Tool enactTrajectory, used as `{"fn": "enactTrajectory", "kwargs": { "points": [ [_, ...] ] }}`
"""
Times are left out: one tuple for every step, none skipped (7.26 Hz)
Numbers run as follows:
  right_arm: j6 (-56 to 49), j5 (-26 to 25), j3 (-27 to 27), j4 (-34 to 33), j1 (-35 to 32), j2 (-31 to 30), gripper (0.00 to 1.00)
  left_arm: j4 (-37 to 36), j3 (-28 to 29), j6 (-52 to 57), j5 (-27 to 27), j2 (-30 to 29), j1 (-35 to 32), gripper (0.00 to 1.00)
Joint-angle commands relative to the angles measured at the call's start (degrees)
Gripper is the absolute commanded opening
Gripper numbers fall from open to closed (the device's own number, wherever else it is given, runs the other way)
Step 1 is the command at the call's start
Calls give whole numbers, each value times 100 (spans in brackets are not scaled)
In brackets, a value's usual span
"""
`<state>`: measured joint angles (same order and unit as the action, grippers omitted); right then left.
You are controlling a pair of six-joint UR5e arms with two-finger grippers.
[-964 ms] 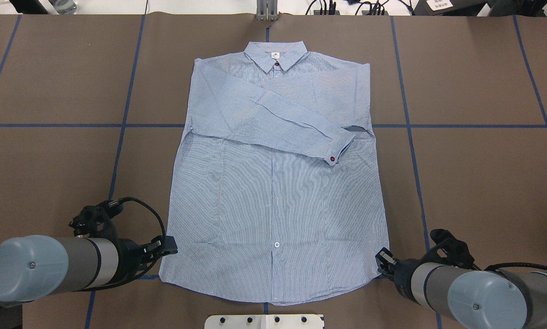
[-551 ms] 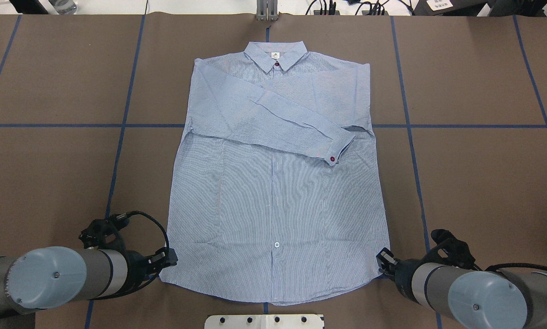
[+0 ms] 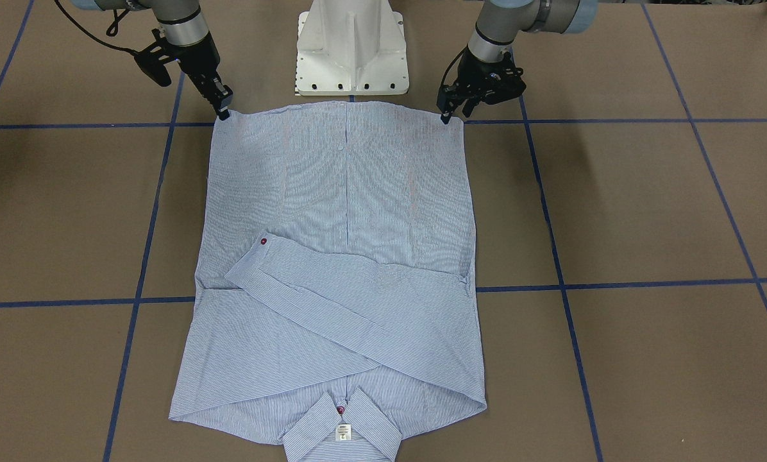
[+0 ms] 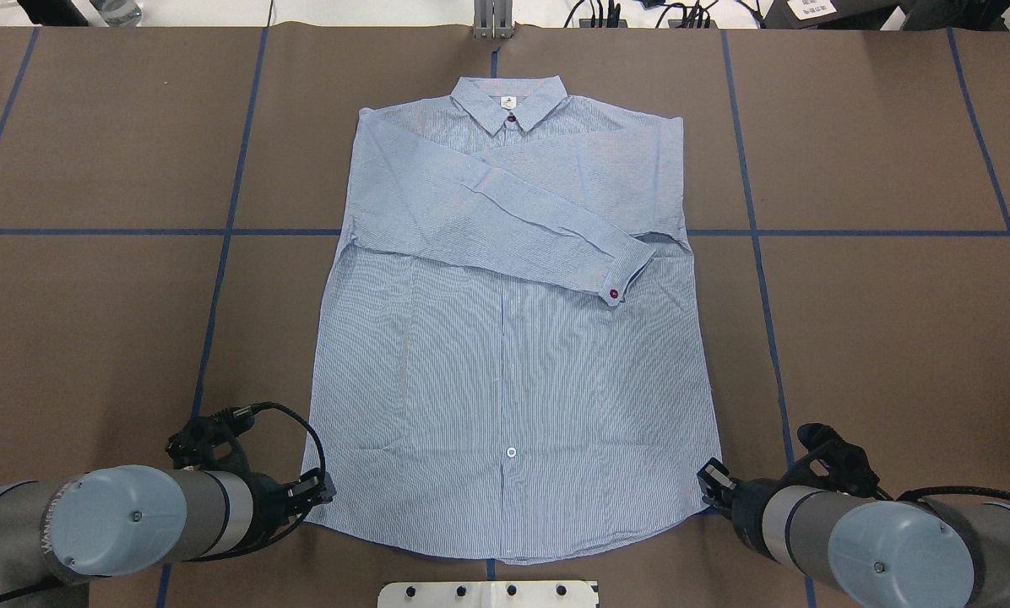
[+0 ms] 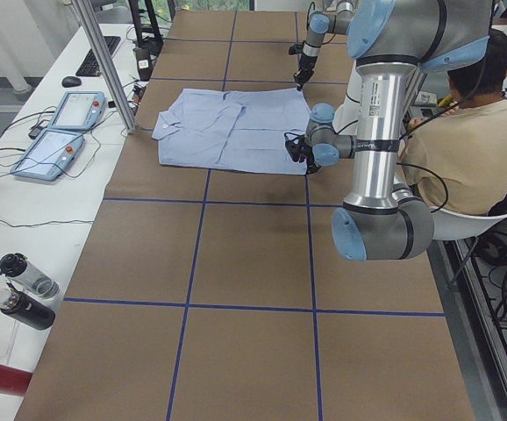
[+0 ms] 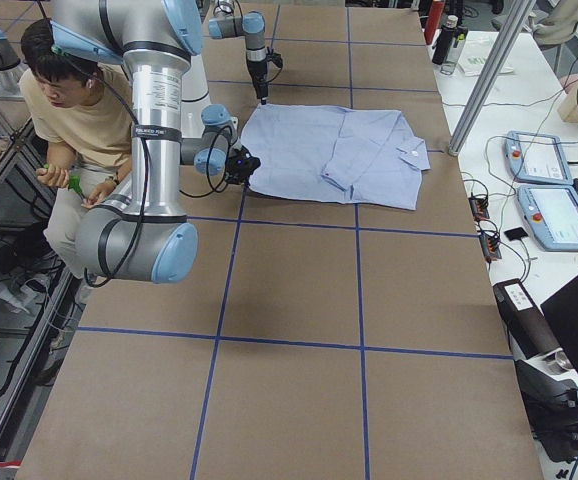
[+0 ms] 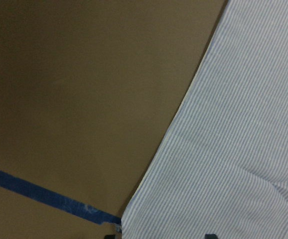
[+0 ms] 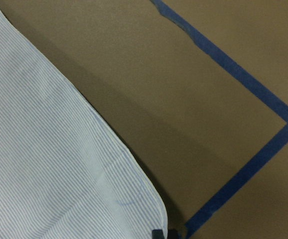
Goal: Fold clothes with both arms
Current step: 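Move the left gripper down to the hem corner nearest it, then grasp both hem corners with the left and right grippers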
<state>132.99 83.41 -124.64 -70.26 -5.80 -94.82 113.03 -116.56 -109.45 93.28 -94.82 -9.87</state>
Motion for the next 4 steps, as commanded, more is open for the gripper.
{"fn": "enactTrajectory", "kwargs": {
  "points": [
    [-2, 0, 1, 3, 0, -2, 0, 0, 133, 11, -3, -10, 3, 60],
    [-2, 0, 1, -5, -9, -10, 0, 0, 134, 20, -3, -10, 3, 56],
    [-2, 0, 1, -5, -9, -2, 0, 0, 134, 11, 6, -10, 3, 42],
    [-2, 0, 1, -5, -9, -10, 0, 0, 125, 11, -3, -1, 3, 17]
  ]
}}
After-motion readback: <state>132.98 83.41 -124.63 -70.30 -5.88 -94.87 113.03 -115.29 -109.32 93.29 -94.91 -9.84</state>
